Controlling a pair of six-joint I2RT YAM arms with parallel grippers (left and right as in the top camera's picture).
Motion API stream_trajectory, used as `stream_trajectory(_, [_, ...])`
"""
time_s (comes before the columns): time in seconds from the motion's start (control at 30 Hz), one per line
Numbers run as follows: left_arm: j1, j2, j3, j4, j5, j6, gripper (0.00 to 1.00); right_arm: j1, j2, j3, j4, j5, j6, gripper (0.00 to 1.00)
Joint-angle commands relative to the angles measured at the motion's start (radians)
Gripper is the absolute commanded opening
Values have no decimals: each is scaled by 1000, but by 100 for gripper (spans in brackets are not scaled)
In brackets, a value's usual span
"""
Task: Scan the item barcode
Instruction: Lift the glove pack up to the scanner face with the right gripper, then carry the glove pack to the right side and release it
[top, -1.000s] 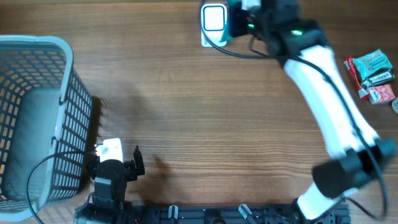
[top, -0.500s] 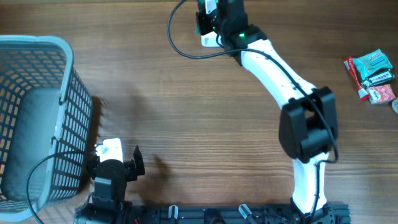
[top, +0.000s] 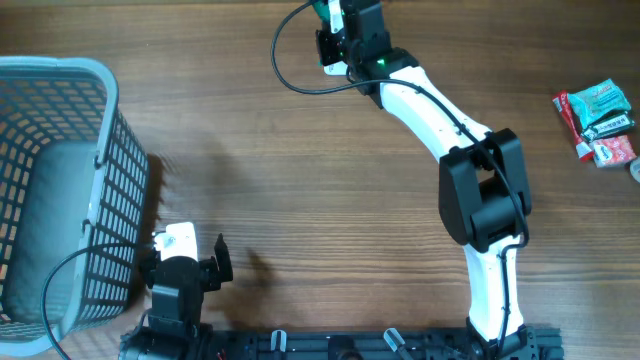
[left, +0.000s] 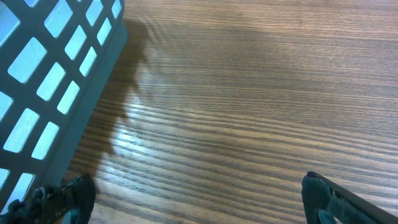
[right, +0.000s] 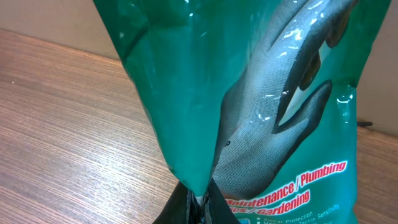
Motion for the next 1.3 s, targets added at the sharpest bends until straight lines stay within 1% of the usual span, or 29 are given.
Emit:
stream_trajectory(0.0, [5,-6,-8,-1,8,19,100,-2,24,9,-6,16,23,4])
stream_trajectory(0.27, [5,-6,-8,-1,8,19,100,-2,29,9,-31,16,23,4])
stream_trajectory(0.47, [5,-6,-8,-1,8,19,100,-2,29,9,-80,17,22,4])
stream_trajectory(0.6, [5,-6,-8,-1,8,19,100,-2,29,9,-62,16,22,5])
stream_trajectory(0.73, [5,-6,-8,-1,8,19,100,-2,29,9,-8,3,23,4])
stream_trajectory(0.8, [5,-6,-8,-1,8,19,100,-2,29,9,-5,-27,55,4])
stream_trajectory(1.0, [5,-6,-8,-1,8,19,100,-2,60,9,25,-36,124,4])
stream_trajectory(1.17, [5,-6,-8,-1,8,19,100,-2,62,9,47,-123,132,4])
stream_trajectory(1.23, [5,-6,-8,-1,8,19,100,-2,62,9,47,-101,149,4])
stream_trajectory(1.27, [6,-6,-8,-1,8,19,100,-2,55,11,39,-59,148,4])
